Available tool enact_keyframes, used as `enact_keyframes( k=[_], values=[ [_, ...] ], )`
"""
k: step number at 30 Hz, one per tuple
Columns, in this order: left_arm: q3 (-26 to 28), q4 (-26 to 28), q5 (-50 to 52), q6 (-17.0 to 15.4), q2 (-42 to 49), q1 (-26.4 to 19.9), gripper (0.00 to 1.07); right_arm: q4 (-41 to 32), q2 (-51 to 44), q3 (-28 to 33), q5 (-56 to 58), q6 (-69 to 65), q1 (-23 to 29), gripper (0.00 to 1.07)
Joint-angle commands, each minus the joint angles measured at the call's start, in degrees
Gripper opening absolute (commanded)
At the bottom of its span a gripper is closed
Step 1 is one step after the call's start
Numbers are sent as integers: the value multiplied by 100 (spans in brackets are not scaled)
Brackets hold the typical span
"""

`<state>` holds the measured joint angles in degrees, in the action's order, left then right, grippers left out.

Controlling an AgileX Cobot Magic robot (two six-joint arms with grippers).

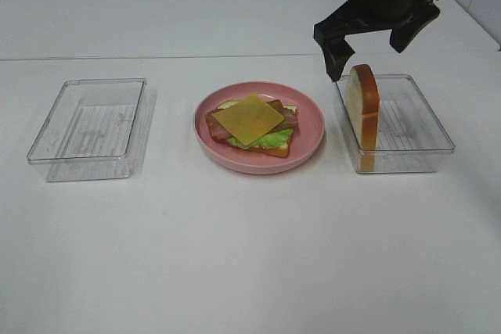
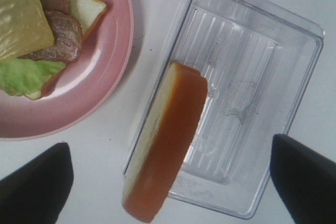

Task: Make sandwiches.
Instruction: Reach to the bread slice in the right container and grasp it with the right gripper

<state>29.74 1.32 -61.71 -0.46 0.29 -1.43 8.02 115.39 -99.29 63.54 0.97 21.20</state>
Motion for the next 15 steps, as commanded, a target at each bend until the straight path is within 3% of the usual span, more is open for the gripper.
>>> enact_keyframes(
  k=[1, 15],
  values=[
    [-6, 17, 17, 6, 97, -23, 95, 6, -34, 298, -355, -17, -34, 99],
    [-6, 17, 17, 6, 97, -23, 95, -11, 579, 390, -510, -166, -69, 99]
  ],
)
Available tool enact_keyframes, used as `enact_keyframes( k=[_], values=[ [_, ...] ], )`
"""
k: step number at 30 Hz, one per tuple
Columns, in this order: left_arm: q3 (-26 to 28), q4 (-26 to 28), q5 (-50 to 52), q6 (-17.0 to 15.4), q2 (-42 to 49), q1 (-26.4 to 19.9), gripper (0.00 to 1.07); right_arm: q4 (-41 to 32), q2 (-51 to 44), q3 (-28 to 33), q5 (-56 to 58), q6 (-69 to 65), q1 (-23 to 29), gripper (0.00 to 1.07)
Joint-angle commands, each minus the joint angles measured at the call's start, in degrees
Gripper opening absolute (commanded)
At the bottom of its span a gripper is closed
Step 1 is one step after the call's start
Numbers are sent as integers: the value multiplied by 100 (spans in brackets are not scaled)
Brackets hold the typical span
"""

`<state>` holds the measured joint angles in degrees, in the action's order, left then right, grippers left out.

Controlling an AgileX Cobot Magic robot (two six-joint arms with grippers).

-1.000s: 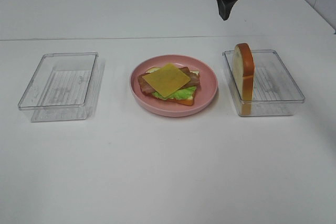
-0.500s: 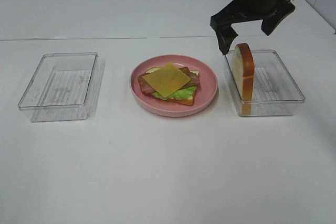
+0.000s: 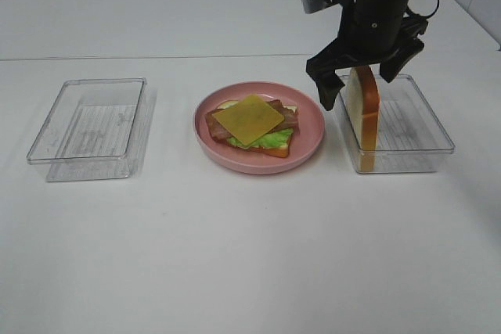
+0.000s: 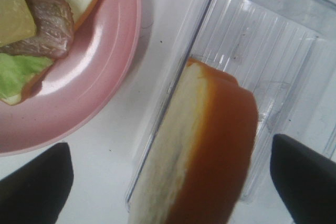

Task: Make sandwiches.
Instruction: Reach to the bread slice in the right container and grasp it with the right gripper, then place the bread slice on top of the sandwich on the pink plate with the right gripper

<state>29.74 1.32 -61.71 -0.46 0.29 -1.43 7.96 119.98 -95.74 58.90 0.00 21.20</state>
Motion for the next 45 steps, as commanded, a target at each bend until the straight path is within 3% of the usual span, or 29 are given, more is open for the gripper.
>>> enact_keyframes(
  k=[1, 6, 7, 8, 9, 10, 11, 12, 13, 14, 15, 16, 17, 28, 36, 39, 41, 44, 45],
  values=[
    [-6, 17, 17, 6, 97, -23, 95, -63, 183, 34, -46, -74, -92, 99],
    [-6, 17, 17, 6, 97, -23, 95, -46, 195, 29, -40, -74, -97, 93],
    [-6, 17, 17, 6, 97, -23, 95, -52, 195, 29, -40, -74, -97, 84],
    [-6, 17, 17, 6, 97, -23, 95, -52, 195, 29, -40, -74, -97, 84],
    [-6, 17, 17, 6, 97, -23, 95, -52, 195, 29, -34, -74, -97, 72],
    [-6, 17, 17, 6, 97, -23, 95, -52, 195, 29, -34, -74, -97, 72],
    [-6, 17, 17, 6, 97, -23, 95, -52, 195, 29, -46, -97, -97, 64],
    [-6, 17, 17, 6, 97, -23, 95, 11, 195, 23, -46, -189, -97, 46],
    [-6, 17, 17, 6, 97, -23, 95, 11, 195, 23, -46, -189, -97, 46],
    [-6, 17, 17, 6, 97, -23, 95, 63, 195, 23, -52, -264, -97, 27],
    [-6, 17, 17, 6, 97, -23, 95, 63, 195, 23, -52, -264, -97, 27],
    [-6, 17, 17, 6, 97, -23, 95, 69, 195, 23, -52, -264, -97, 19],
    [-6, 17, 17, 6, 97, -23, 95, 97, 195, 23, -52, -264, -97, 2],
    [-6, 17, 17, 6, 97, -23, 95, 441, -80, -63, 235, -189, -97, 0],
    [-6, 17, 17, 6, 97, -23, 95, 430, -498, -837, 722, -155, -74, 0],
    [-6, 17, 17, 6, 97, -23, 95, -57, -636, -1066, 728, -132, -74, 0],
    [-6, 17, 17, 6, 97, -23, 95, -831, -699, -1192, 647, 178, -74, 0],
    [-6, 17, 17, 6, 97, -23, 95, -1008, -699, -1192, 642, 258, -74, 0],
    [-6, 17, 17, 6, 97, -23, 95, -1392, -665, -1186, 642, 441, -74, 0]
  ],
)
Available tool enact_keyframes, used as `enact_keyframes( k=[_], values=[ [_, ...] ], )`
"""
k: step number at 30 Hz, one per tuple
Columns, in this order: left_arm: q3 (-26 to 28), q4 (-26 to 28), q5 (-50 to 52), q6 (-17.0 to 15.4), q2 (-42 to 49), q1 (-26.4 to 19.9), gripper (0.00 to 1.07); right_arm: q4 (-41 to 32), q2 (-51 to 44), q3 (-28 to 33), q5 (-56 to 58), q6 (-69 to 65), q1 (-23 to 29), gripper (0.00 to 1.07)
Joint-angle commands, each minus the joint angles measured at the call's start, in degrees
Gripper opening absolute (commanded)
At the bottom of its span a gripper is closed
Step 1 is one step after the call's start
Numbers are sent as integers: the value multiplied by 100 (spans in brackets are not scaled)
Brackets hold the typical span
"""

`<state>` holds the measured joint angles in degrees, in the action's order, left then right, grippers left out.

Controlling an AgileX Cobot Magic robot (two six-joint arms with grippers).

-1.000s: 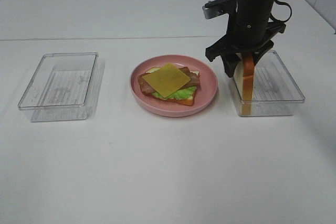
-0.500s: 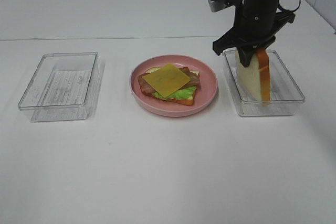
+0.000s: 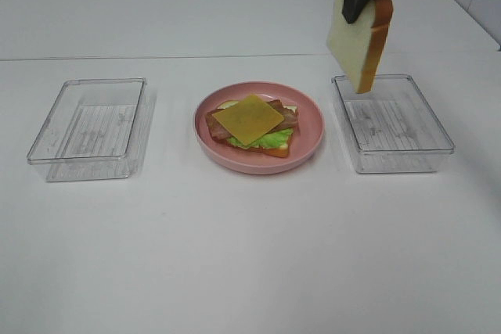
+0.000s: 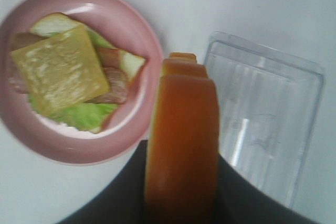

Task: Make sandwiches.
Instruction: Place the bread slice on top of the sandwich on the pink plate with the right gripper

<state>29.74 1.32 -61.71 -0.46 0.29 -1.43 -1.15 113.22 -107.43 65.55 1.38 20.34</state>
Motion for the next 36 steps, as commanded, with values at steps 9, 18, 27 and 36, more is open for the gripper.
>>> enact_keyframes(
  k=[9, 18, 27, 36],
  values=[
    [-6, 17, 17, 6, 97, -23, 95, -2040, 183, -11, -344, 894, 11, 0],
    [-6, 17, 17, 6, 97, -23, 95, -2985, 607, -11, -642, 1071, 11, 0],
    [-6, 17, 17, 6, 97, -23, 95, -3655, 1215, -6, -825, 1232, 11, 0],
    [-6, 17, 17, 6, 97, -23, 95, -3999, 1553, -6, -1249, 1409, 11, 0]
  ],
)
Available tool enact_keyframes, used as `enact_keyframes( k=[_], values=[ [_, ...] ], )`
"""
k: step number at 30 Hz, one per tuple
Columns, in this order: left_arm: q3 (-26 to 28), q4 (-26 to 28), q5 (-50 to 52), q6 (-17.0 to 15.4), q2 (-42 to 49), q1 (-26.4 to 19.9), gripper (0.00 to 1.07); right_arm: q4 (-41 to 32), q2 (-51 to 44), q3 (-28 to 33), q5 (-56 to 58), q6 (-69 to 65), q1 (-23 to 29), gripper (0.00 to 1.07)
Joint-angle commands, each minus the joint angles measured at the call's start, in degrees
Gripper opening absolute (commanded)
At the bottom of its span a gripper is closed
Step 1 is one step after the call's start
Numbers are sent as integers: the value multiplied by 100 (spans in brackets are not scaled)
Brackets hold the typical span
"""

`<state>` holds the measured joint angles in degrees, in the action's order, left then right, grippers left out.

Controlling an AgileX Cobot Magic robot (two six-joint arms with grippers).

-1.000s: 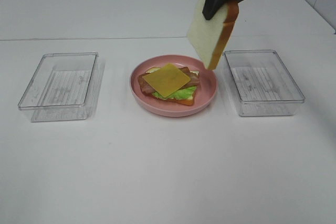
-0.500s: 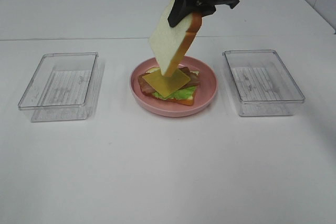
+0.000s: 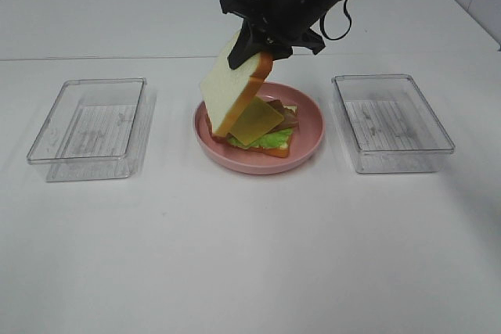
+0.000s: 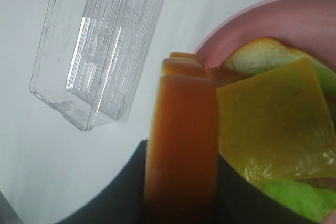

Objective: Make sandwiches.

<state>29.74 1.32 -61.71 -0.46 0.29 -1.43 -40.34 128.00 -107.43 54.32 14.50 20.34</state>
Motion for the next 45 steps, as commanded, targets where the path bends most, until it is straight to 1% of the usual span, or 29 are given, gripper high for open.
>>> enact_keyframes(
  k=[1, 6, 17, 18, 19, 20, 21, 22, 23, 24, 25, 26, 27, 29, 30, 31, 32, 34, 35, 36, 37, 39, 40, 41, 43, 45],
  values=[
    [-6, 17, 17, 6, 97, -23, 95, -69, 115, -6, -143, 97, 6, 0],
    [-6, 17, 17, 6, 97, -23, 95, 17, 286, -6, -246, 97, 6, 0],
    [-6, 17, 17, 6, 97, -23, 95, 527, 332, -6, -407, 34, 6, 0],
    [-6, 17, 17, 6, 97, -23, 95, 573, 332, -6, -407, 34, 6, 8],
    [-6, 17, 17, 6, 97, -23, 95, 573, 332, -6, -407, 34, 6, 8],
    [-6, 17, 17, 6, 97, -23, 95, 619, 332, -6, -407, 34, 6, 17],
    [-6, 17, 17, 6, 97, -23, 95, 739, 332, -6, -418, 34, 6, 37],
    [-6, 17, 17, 6, 97, -23, 95, 739, 332, -6, -418, 34, 6, 37],
    [-6, 17, 17, 6, 97, -23, 95, 900, 332, -6, -424, 46, 6, 66],
    [-6, 17, 17, 6, 97, -23, 95, 900, 332, -6, -424, 46, 6, 66],
    [-6, 17, 17, 6, 97, -23, 95, 980, 332, -6, -430, 69, 6, 80],
    [-6, 17, 17, 6, 97, -23, 95, 1157, 315, -11, -430, 103, 6, 98],
    [-6, 17, 17, 6, 97, -23, 95, 1157, 315, -11, -430, 103, 6, 98],
    [-6, 17, 17, 6, 97, -23, 95, 1558, 212, -11, -430, 103, 6, 99],
    [-6, 17, 17, 6, 97, -23, 95, 1558, 212, -11, -430, 103, 6, 99],
    [-6, 17, 17, 6, 97, -23, 95, 1862, 86, -11, -435, 86, 6, 99],
    [-6, 17, 17, 6, 97, -23, 95, 1862, 86, -11, -435, 86, 6, 99],
    [-6, 17, 17, 6, 97, -23, 95, 2292, -183, -11, -430, 46, 6, 99],
    [-6, 17, 17, 6, 97, -23, 95, 2292, -183, -11, -430, 46, 6, 99],
    [-6, 17, 17, 6, 97, -23, 95, 2567, -424, -11, -372, -11, 6, 99],
    [-6, 17, 17, 6, 97, -23, 95, 2567, -424, -11, -372, -11, 6, 99],
    [-6, 17, 17, 6, 97, -23, 95, 2979, -779, -11, -143, -183, 6, 99],
    [-6, 17, 17, 6, 97, -23, 95, 2979, -779, -11, -143, -183, 6, 99],
    [-6, 17, 17, 6, 97, -23, 95, 3243, -1014, -11, 132, -275, 6, 99],
    [-6, 17, 17, 6, 97, -23, 95, 3358, -1146, -11, 292, -315, 6, 99],
    [-6, 17, 17, 6, 97, -23, 95, 3638, -1507, -11, 733, -458, 6, 99]
  ],
)
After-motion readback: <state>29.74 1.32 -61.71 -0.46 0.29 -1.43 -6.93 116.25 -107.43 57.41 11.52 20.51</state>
